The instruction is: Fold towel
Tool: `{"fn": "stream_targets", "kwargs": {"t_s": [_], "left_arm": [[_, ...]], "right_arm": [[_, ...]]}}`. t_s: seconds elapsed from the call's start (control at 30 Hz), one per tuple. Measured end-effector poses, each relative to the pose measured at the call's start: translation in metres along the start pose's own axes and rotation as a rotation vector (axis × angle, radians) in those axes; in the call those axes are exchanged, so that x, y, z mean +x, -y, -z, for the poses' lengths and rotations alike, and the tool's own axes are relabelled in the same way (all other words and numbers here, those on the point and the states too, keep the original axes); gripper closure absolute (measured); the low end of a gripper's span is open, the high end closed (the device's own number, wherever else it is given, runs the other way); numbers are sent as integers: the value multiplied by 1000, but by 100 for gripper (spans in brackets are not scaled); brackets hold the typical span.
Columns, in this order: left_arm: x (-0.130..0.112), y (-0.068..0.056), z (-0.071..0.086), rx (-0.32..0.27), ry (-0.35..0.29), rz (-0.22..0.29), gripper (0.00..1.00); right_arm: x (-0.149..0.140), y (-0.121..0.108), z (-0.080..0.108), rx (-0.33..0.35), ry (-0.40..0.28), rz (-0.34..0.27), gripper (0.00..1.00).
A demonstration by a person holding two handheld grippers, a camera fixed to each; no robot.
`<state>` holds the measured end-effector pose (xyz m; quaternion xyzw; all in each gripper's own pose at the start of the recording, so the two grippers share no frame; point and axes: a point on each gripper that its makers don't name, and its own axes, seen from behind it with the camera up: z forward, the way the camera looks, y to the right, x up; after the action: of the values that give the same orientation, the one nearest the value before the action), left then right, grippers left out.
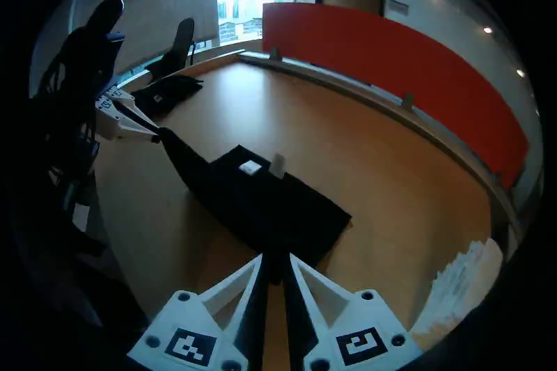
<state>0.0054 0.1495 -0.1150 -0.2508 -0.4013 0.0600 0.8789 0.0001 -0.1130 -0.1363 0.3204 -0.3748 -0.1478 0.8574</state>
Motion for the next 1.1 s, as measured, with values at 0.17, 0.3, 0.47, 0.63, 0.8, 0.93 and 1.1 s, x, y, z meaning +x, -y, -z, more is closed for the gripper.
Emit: {"fn": "stream_targets", "kwargs": {"t_s": [0.17, 0.3, 0.47, 0.63, 0.8, 0.93, 1.1], "left_arm": [[6, 6, -19, 2, -3, 10, 91], [8, 12, -34, 11, 3, 0, 91], [10, 16, -49, 18, 8, -3, 91], [9, 17, -62, 16, 15, 2, 91], [5, 20, -75, 23, 28, -7, 91], [2, 22, -85, 29, 37, -8, 91], [0, 25, -96, 29, 42, 2, 91]], "right_arm": [[-1, -12, -16, -5, 21, 3, 87], [-1, -21, -29, -7, 34, -2, 87], [-2, -31, -40, -8, 44, -7, 87], [-5, -38, -49, -11, 63, 3, 87], [-8, -45, -62, -11, 83, 2, 87], [-11, -49, -74, -6, 93, -13, 87], [-15, -55, -86, -5, 100, -33, 87]]}}
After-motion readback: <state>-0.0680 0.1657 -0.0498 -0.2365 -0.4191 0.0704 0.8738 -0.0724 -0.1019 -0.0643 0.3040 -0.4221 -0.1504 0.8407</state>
